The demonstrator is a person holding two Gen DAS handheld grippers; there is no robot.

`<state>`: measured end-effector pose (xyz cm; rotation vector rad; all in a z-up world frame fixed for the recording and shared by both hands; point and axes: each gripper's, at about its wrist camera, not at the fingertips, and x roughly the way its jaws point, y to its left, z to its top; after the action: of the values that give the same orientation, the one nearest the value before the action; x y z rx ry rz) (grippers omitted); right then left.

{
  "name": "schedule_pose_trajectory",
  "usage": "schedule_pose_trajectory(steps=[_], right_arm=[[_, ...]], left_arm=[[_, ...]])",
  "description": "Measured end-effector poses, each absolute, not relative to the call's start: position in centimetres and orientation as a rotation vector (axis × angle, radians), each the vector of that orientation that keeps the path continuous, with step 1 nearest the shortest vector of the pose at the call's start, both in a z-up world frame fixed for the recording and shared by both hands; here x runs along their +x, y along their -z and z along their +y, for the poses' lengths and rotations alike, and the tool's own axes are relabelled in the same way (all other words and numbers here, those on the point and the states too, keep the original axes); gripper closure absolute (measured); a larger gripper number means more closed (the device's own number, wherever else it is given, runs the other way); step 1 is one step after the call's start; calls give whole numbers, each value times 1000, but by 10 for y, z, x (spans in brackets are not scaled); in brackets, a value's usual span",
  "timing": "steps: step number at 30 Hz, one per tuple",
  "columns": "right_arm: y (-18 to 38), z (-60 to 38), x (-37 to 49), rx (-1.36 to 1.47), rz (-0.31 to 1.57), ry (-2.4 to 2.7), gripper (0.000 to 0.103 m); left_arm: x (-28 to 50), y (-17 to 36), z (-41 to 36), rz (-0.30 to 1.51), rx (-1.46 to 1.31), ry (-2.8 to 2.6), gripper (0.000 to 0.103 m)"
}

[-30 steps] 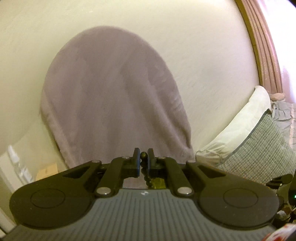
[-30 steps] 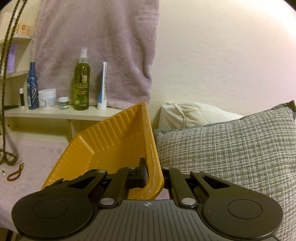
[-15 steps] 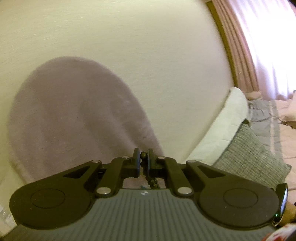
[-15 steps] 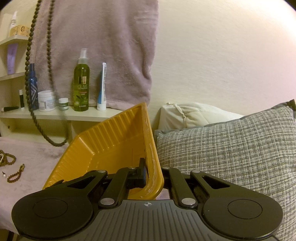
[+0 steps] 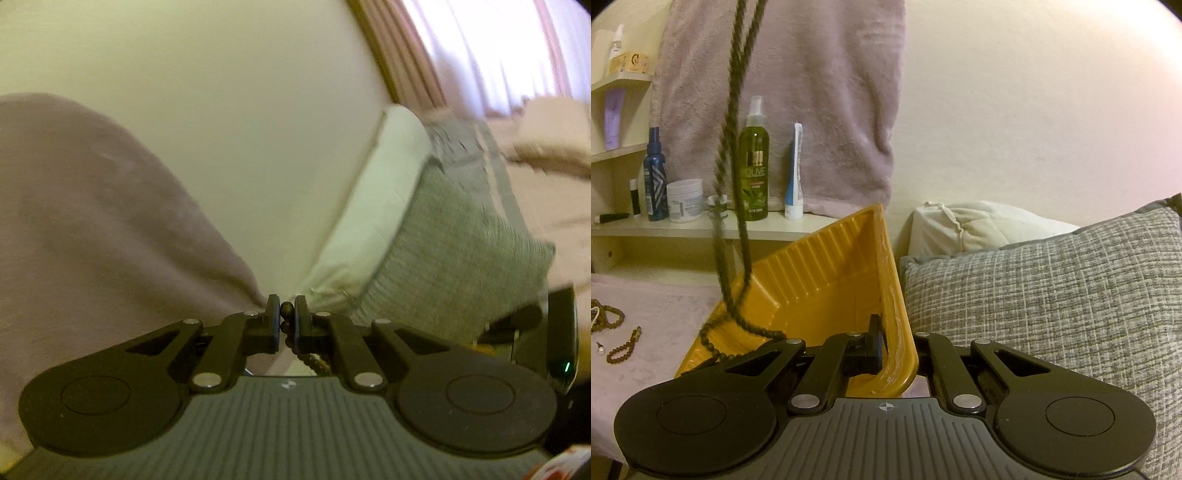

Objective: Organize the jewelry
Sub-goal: 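Lift the dark beaded necklace high with the left tool toward the tray, then lower the dark necklace into the orange tray and open the left tool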

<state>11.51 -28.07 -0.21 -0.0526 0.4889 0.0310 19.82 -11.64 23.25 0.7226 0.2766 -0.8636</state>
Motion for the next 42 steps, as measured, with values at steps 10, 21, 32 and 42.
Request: schedule_pose_trajectory(steps=[10,21,32,42], right_arm=[[4,-284,119,-43,499,-36,98],[3,-286,119,-33,514,-41,98],[5,-287,120,-32,521,-38,98],[6,-287,120,-29,526,-34,98]], left_arm=[[192,-164,-140,158,1155,999,96],[196,-94,-133,87,1458,1125,96],[203,-77,-137,142,1454,1134,96],[208,-66,-141,199,1399,1130,94]])
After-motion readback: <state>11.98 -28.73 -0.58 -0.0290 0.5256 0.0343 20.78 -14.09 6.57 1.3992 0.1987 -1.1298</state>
